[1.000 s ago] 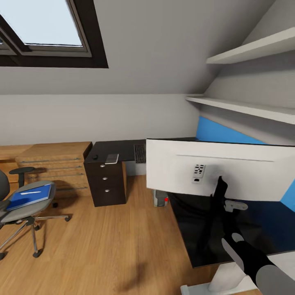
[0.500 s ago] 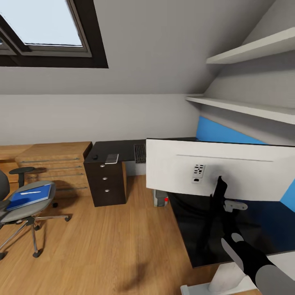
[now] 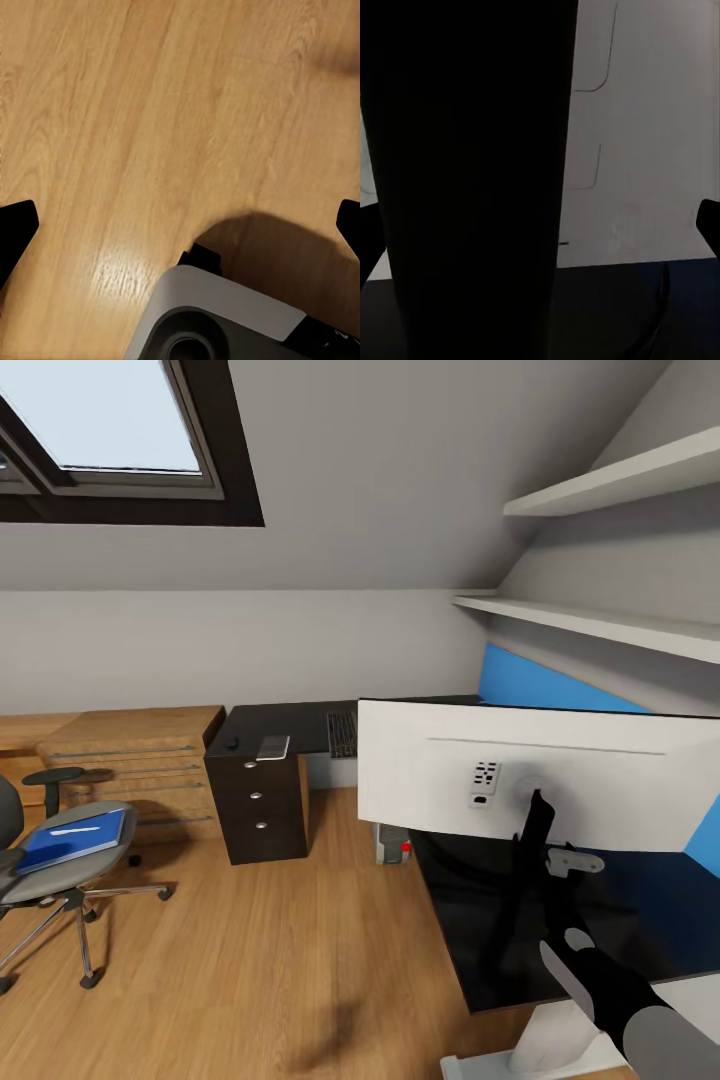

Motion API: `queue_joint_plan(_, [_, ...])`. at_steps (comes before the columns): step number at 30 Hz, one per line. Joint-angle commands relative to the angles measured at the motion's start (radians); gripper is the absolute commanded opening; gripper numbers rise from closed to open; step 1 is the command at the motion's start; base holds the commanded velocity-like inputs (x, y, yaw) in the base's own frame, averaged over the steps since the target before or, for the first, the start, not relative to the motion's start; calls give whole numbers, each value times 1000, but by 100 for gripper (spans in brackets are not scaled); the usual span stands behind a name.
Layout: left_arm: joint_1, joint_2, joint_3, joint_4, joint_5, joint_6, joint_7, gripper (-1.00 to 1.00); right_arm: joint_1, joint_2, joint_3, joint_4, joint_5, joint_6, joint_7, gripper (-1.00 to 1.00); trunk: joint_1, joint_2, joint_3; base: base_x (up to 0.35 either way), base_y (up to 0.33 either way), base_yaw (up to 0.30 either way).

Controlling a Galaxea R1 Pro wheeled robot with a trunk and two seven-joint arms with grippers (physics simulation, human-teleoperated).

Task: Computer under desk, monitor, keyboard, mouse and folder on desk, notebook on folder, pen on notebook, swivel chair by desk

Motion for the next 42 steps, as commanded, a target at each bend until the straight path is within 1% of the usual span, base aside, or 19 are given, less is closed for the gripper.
queue_joint_plan(1, [0, 0, -8, -1, 5, -2, 6, 100, -1, -2, 8, 0, -6, -3, -8, 100, 0, -1, -1, 0, 0, 0])
queue_joint_plan(23, [0, 1, -10, -1, 5, -2, 5, 100, -1, -2, 9, -1, -6, -5, 0, 100, 0, -1, -1, 0, 0, 0])
queue_joint_plan(24, [0, 1, -11, -1, 5, -2, 5, 100, 0, -3, 9, -2, -5, -5, 29, 100, 0, -1, -1, 0, 0, 0])
queue_joint_plan(27, [0, 0, -11, -1, 5, -2, 5, 100, 0, -3, 8, -2, -6, -7, 69, 100, 0, -1, -1, 0, 0, 0])
queue_joint_plan(34, [-1, -1, -11, -1, 5, -2, 5, 100, 0, -3, 8, -2, -7, -10, 89, 100, 0, -1, -1, 0, 0, 0])
queue_joint_plan(42, [0, -1, -11, -1, 4, -2, 5, 100, 0, -3, 7, -1, -5, -10, 88, 100, 0, -1, -1, 0, 0, 0])
